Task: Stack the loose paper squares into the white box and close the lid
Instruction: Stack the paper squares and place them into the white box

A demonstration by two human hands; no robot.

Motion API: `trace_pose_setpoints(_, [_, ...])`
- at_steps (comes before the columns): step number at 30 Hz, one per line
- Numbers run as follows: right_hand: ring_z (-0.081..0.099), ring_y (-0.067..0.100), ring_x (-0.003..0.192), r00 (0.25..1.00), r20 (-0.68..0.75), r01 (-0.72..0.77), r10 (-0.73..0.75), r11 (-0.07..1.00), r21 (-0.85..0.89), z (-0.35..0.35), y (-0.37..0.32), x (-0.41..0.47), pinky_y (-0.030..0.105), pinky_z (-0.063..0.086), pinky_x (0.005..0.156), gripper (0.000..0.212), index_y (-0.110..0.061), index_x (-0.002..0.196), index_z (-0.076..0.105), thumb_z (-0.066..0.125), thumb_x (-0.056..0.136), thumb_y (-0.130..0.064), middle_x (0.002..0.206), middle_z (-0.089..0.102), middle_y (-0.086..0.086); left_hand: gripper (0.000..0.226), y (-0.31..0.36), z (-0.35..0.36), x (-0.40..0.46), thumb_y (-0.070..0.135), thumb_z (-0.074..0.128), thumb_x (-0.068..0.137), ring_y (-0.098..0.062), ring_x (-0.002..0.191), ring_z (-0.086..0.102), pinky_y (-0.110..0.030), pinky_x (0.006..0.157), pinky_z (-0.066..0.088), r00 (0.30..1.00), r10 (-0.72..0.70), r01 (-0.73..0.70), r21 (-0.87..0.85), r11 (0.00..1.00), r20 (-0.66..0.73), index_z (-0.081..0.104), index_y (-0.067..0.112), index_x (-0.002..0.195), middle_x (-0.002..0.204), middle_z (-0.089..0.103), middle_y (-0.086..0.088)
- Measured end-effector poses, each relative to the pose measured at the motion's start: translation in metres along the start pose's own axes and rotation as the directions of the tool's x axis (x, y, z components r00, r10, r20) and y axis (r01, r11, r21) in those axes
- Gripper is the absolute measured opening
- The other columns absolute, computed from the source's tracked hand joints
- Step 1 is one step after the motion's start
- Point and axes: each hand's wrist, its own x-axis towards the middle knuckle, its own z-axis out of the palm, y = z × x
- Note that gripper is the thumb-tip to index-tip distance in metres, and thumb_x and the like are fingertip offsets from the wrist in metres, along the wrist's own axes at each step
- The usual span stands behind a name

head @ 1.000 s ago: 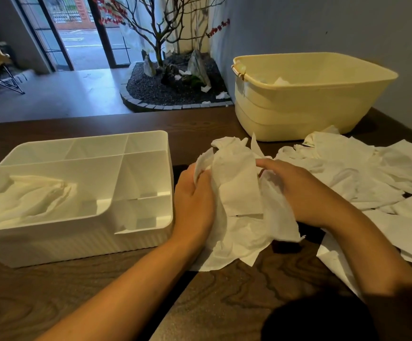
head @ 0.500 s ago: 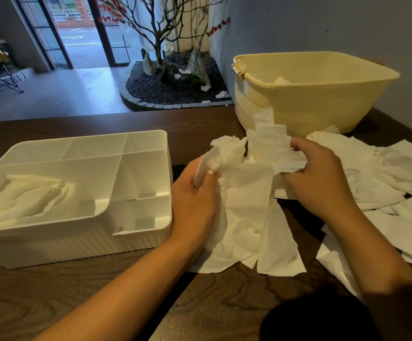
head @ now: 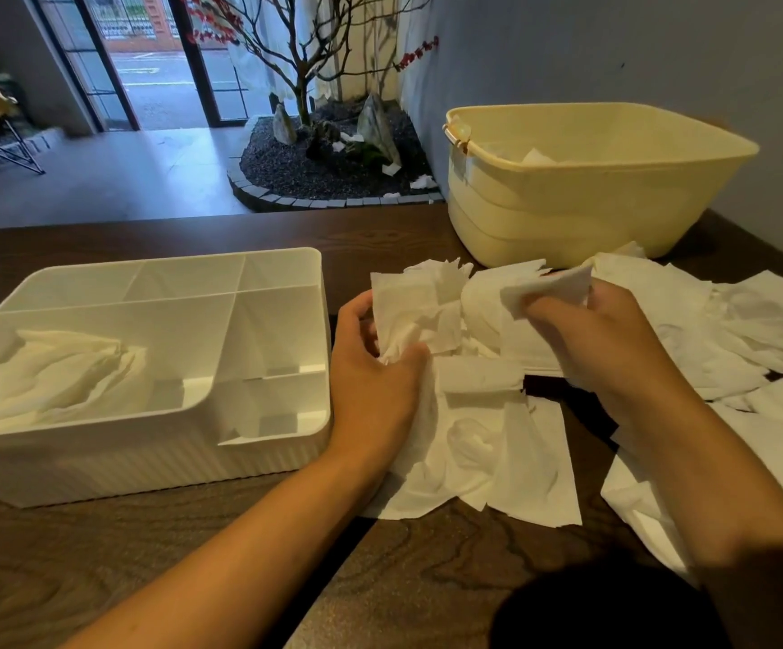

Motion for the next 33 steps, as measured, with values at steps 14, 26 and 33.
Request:
trace_pose_setpoints(14, [0.062, 0.017, 0.093, 0.994, 0.012, -0.104, 0.106, 0.988, -0.111, 0.002, 0.018, 0.012, 0.032, 0.051, 0.074, 0.027, -0.024, 0.119, 0.062, 0.066, 0.092, -0.019, 0.1, 0.065, -0.006, 0.017, -0.003, -0.001, 0.005, 0.026, 0.07, 0.092, -0.004, 0.09, 0.068, -0.024, 0.08, 0.059, 0.994, -0.086, 0.079, 0.102, 0.992, 0.069, 0.064, 0.028, 0.108, 0.1, 0.071, 0.011])
trace_pose_setpoints(26, [0.055, 0.012, 0.079, 0.986, -0.026, -0.164, 0.163, 0.985, -0.051, 0.007, 0.011, 0.015, 0.039, 0.052, 0.083, 0.018, -0.027, 0.081, 0.054, 0.06, 0.096, -0.036, 0.086, 0.058, -0.007, 0.013, -0.001, 0.0, 0.005, 0.025, 0.058, 0.1, -0.006, 0.093, 0.067, -0.016, 0.076, 0.054, 0.994, -0.102, 0.1, 0.028, 0.995, 0.047, 0.067, 0.02, 0.107, 0.1, 0.072, 0.007])
trace_pose_setpoints(33, [0.056, 0.005, 0.085, 0.982, 0.185, 0.077, -0.046, 0.983, -0.164, 0.006, 0.004, 0.008, 0.022, 0.044, 0.065, 0.03, -0.036, 0.088, 0.062, 0.066, 0.085, -0.006, 0.095, 0.061, -0.012, 0.014, -0.001, 0.001, 0.004, 0.031, 0.062, 0.099, -0.013, 0.09, 0.064, -0.018, 0.075, 0.051, 0.999, 0.035, -0.035, 0.062, 0.997, 0.006, 0.065, 0.019, 0.106, 0.096, 0.069, 0.004])
